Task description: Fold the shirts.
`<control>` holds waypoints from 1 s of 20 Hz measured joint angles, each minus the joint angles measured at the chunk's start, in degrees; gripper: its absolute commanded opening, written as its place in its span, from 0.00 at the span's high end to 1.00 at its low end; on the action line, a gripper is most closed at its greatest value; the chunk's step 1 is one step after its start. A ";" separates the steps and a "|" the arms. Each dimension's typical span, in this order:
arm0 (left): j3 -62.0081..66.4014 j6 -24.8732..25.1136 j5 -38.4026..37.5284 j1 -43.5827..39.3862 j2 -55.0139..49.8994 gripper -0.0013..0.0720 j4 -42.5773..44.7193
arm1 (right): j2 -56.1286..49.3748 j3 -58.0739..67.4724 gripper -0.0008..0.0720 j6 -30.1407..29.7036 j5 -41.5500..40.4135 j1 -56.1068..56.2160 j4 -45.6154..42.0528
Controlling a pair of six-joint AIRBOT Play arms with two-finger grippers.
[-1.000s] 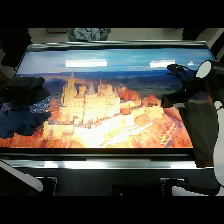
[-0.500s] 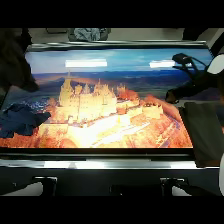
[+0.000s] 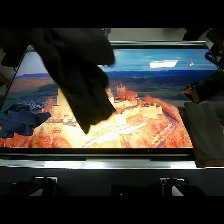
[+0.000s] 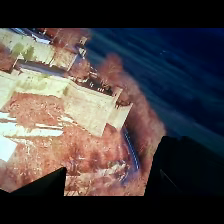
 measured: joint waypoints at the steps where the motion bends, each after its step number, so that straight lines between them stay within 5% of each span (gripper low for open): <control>1: -3.04 0.28 -0.37 -2.36 -0.76 0.94 0.02 | 0.70 0.00 0.06 0.00 0.94 0.00 -0.11; 5: -16.13 1.90 -1.16 -11.82 -8.07 0.92 -0.09 | 1.77 0.00 0.06 -0.02 3.72 0.00 -0.31; 6: -18.29 2.01 -1.46 -13.88 -10.47 0.61 -0.33 | 1.70 0.00 0.06 -0.02 4.13 0.00 -0.33; 7: -19.91 2.21 -1.42 -15.89 -13.18 0.00 -0.83 | 1.46 0.00 0.06 0.00 4.48 0.00 -0.33; 12: -17.29 2.89 -5.27 -17.97 -20.17 0.00 -1.95 | -1.90 0.00 0.06 0.00 5.18 0.00 -0.35; 17: -10.91 3.96 -17.03 -6.45 -17.92 0.02 5.05 | -7.28 -2.95 0.05 -0.70 6.05 0.00 1.68; 20: -18.12 4.44 -21.09 -0.42 -13.90 0.02 5.92 | -8.90 -9.81 0.03 -1.97 5.14 -0.02 6.23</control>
